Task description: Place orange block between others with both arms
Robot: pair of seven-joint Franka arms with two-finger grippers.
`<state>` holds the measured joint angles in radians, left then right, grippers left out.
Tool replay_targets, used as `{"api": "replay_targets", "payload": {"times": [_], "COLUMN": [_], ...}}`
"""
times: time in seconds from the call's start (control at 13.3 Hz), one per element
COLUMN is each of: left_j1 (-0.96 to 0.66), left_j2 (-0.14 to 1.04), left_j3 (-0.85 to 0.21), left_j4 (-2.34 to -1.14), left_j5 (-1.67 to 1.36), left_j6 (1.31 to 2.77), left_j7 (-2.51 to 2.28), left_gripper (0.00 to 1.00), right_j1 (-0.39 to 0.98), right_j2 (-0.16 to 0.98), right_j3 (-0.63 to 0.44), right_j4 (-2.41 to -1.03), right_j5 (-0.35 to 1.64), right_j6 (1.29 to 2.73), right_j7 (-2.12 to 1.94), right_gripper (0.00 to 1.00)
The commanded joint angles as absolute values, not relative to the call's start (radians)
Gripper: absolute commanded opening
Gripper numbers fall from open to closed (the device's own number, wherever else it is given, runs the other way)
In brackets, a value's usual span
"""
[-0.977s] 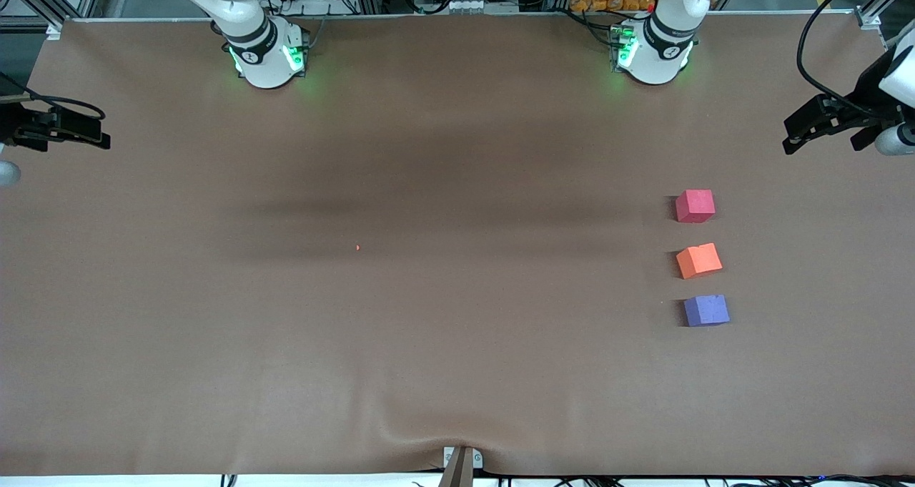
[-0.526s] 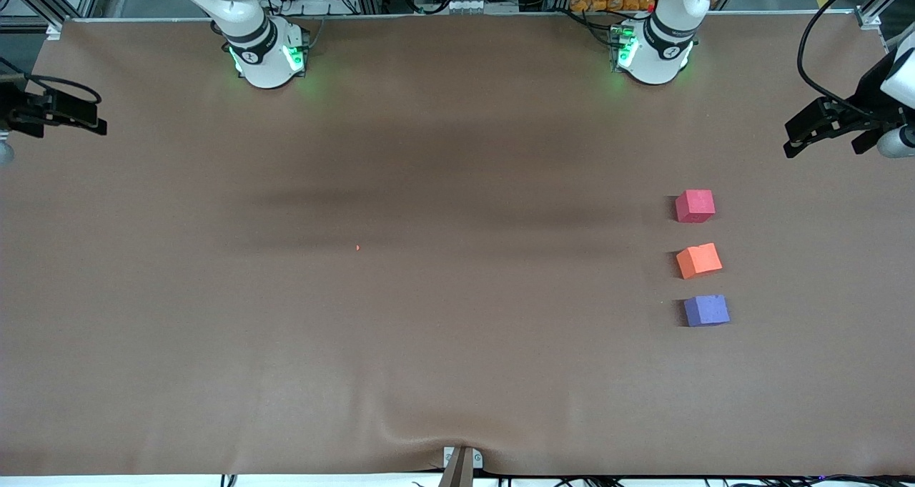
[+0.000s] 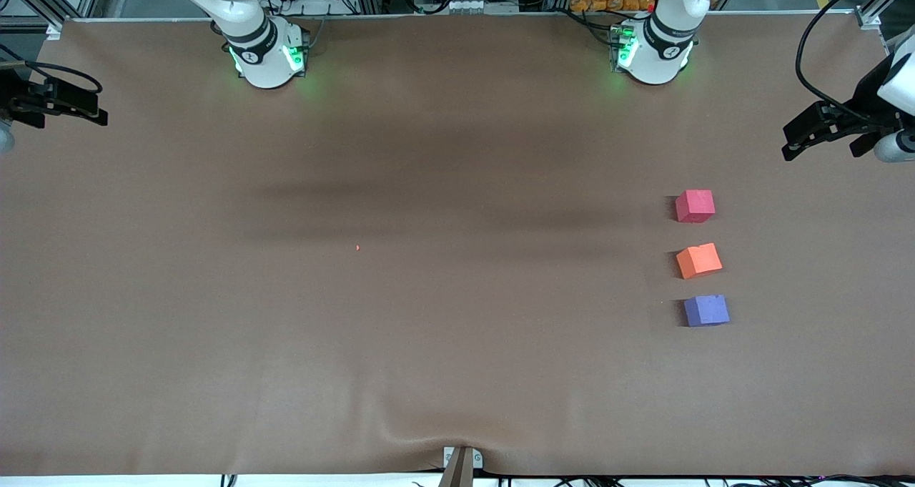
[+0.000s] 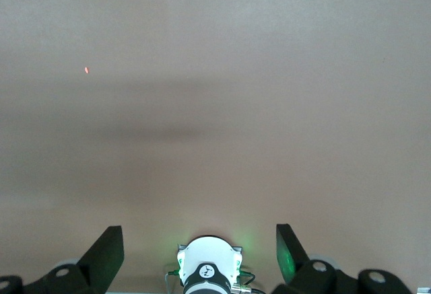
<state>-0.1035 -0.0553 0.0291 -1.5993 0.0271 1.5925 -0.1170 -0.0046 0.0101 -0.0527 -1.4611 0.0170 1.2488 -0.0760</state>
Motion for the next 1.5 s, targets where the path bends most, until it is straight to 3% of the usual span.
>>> {"api": "replay_targets", "payload": {"times": [0.0, 0.9, 1.43], "left_j1": [-0.098, -0.100, -0.100], "left_j2": [-0.051, -0.051, -0.049], "left_j3": [0.026, 0.026, 0.026], "left_j4": [-1.612, -1.620, -1.608], "left_j5": [0.037, 0.037, 0.037], "left_j6": [1.626, 1.660, 1.657], "left_j7": [-0.106, -0.107, -0.106], "left_gripper": [1.00, 1.00, 1.00], "right_j1": [-0.018, -0.025, -0.023], "right_j2": [-0.023, -0.018, -0.008], "right_j3": [-0.043, -0.043, -0.043], "right_j4": [-1.496, -1.493, -1.493], "right_j5": [0.021, 0.021, 0.020], "right_j6": [1.264, 1.264, 1.373], "right_j7": [-0.072, -0.074, -0.074], "right_gripper": [1.00, 1.00, 1.00]}}
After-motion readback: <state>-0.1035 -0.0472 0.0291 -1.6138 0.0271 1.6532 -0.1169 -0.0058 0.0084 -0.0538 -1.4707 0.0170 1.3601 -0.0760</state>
